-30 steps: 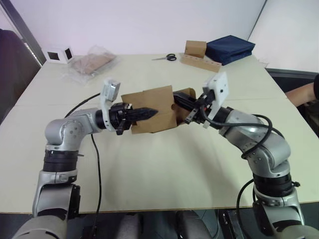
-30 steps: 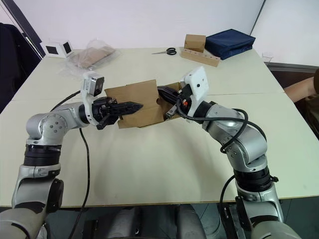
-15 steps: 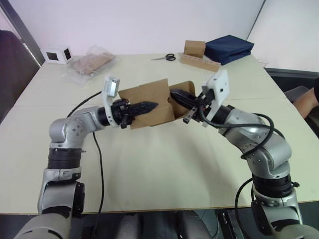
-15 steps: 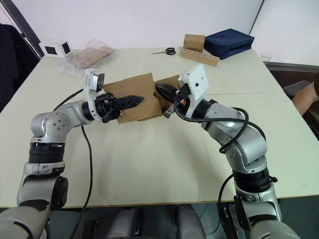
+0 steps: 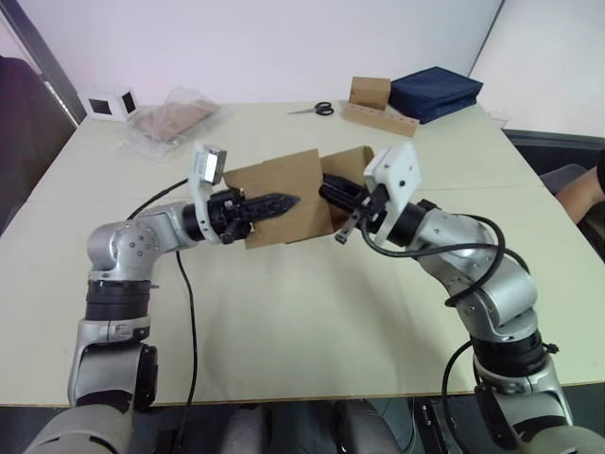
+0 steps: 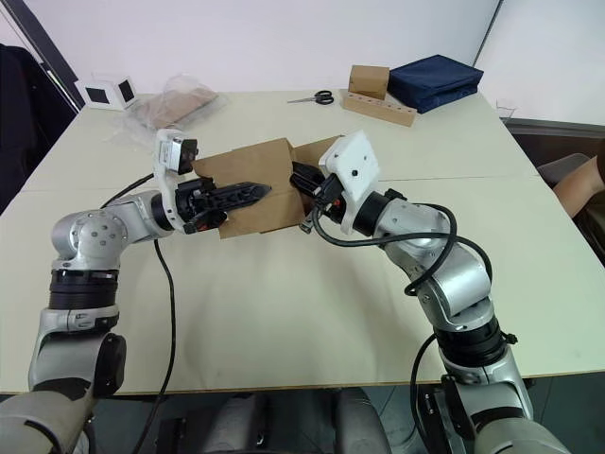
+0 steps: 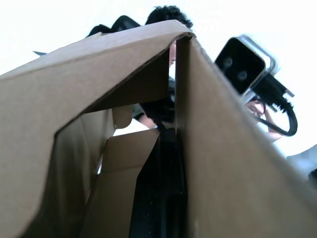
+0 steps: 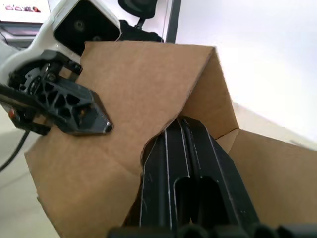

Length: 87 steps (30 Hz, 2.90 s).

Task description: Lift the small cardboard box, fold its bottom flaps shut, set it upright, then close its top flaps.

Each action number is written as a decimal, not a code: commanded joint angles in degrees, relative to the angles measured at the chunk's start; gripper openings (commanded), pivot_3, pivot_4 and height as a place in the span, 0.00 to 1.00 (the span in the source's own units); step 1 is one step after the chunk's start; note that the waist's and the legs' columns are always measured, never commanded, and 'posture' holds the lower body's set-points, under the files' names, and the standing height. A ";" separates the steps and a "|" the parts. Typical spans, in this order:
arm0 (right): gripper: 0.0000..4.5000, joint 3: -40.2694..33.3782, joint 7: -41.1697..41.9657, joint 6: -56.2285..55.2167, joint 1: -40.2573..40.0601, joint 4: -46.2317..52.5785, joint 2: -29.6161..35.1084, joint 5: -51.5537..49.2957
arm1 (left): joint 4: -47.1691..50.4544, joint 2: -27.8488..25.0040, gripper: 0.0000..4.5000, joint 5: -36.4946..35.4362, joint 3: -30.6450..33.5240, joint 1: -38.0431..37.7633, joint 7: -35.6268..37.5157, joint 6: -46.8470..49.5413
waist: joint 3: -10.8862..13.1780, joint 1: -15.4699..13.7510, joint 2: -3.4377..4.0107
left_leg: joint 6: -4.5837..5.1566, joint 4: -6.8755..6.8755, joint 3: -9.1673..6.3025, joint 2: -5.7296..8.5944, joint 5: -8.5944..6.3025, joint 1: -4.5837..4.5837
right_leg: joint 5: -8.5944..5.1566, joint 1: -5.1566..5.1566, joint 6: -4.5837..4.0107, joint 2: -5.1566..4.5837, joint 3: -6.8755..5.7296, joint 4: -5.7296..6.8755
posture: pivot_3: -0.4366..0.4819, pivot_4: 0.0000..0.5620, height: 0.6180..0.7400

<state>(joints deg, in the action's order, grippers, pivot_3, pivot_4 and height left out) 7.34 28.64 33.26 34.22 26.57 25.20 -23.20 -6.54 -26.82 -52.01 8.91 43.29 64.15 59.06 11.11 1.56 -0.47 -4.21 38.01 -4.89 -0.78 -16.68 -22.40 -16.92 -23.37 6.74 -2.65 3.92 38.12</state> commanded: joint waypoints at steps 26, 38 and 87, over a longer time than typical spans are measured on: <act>0.00 -20.11 2.92 9.46 -17.02 14.08 11.59 -10.57 | 1.04 -2.92 0.02 -0.32 2.63 1.10 -1.13 -4.20 | 0.00 0.70 -0.01 | 0.03 -0.04 -0.01 0.01 -0.01 -0.01 | 0.00 0.03 0.00 -0.01 0.00 -0.03 | 0.48 0.27 1.00; 0.00 -9.46 -4.37 5.19 -16.46 10.98 1.67 -5.61 | 1.92 -1.49 0.02 -1.69 2.18 1.45 -2.77 -2.77 | 0.00 0.93 0.00 | 0.01 -0.02 0.00 0.01 -0.01 0.00 | 0.00 0.01 0.00 -0.01 0.02 -0.01 | 0.48 0.27 1.00; 0.59 -35.17 5.99 20.04 -13.07 -8.37 13.46 -41.04 | 5.37 -3.68 0.00 -9.54 1.28 2.85 1.48 6.34 | 0.01 0.96 0.00 | 0.05 -0.03 0.02 -0.01 -0.03 0.02 | 0.00 0.03 0.00 0.02 0.02 -0.02 | 0.48 0.27 1.00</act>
<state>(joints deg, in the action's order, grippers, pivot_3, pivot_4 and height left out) -27.70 34.69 54.20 19.68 18.01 38.90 -62.71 -2.57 -30.39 -59.89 9.81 44.76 65.75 65.25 11.12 2.52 -0.47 -4.16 37.98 -4.87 -0.78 -16.70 -22.39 -16.92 -23.33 6.74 -2.64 3.94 38.10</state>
